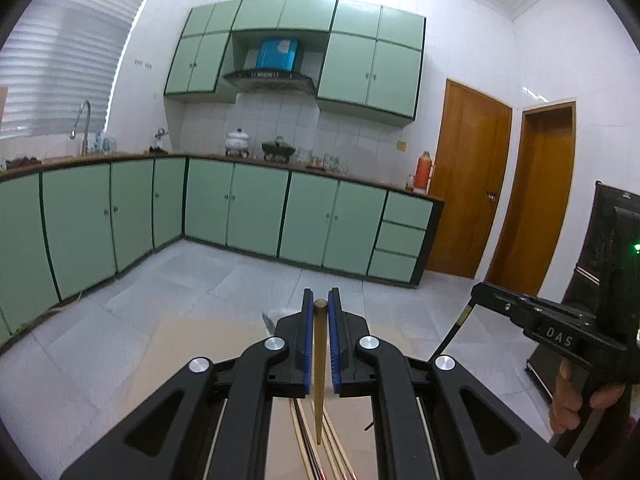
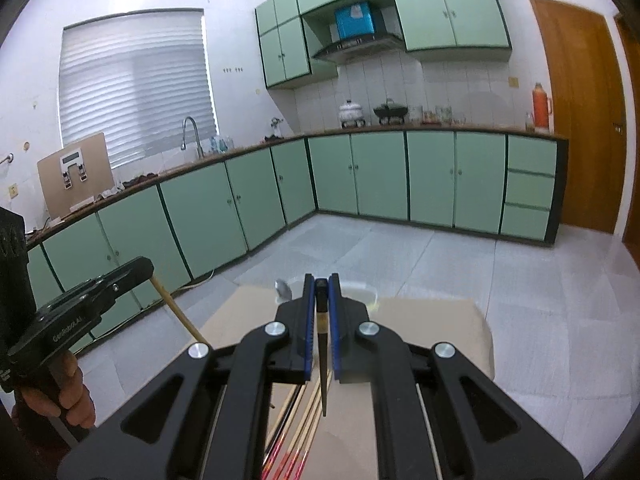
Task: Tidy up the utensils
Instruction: 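Lift the black chopstick with the right gripper while the left gripper carries the wooden one into the holder, then open the right gripper in the holder while the left gripper releases its chopstick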
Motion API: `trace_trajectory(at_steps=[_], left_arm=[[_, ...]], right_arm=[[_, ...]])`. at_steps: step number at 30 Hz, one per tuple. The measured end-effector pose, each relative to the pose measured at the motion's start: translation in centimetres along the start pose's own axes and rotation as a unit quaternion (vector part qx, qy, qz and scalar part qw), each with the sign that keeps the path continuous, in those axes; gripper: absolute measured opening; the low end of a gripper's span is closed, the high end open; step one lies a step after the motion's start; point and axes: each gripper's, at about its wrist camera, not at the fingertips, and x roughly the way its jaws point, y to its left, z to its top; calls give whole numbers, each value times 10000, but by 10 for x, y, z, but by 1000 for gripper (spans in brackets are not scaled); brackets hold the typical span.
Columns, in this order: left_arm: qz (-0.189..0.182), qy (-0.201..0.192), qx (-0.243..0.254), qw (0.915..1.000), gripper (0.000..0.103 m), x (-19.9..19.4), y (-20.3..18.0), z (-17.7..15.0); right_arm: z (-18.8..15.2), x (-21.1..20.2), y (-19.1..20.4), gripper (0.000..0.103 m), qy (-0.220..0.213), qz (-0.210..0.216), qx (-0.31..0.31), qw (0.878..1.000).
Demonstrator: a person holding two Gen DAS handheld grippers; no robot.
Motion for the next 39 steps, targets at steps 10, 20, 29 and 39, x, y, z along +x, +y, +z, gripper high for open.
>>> trace_trajectory(at_steps=[10, 20, 29, 39], left_arm=[[108, -851, 107, 9963, 7, 14, 0, 64], [318, -968, 62, 9948, 7, 78, 6, 73], [402, -606, 126, 9973, 7, 131, 10, 52], [518, -36, 255, 9983, 26, 142, 12, 22]], right_arm=[[73, 12, -8, 6, -678, -15, -183, 9975], [91, 70, -23, 6, -808, -255, -255, 9961], [67, 121, -37, 6, -397, -260, -48, 9989], [36, 133, -27, 15, 72, -344, -166, 9992]])
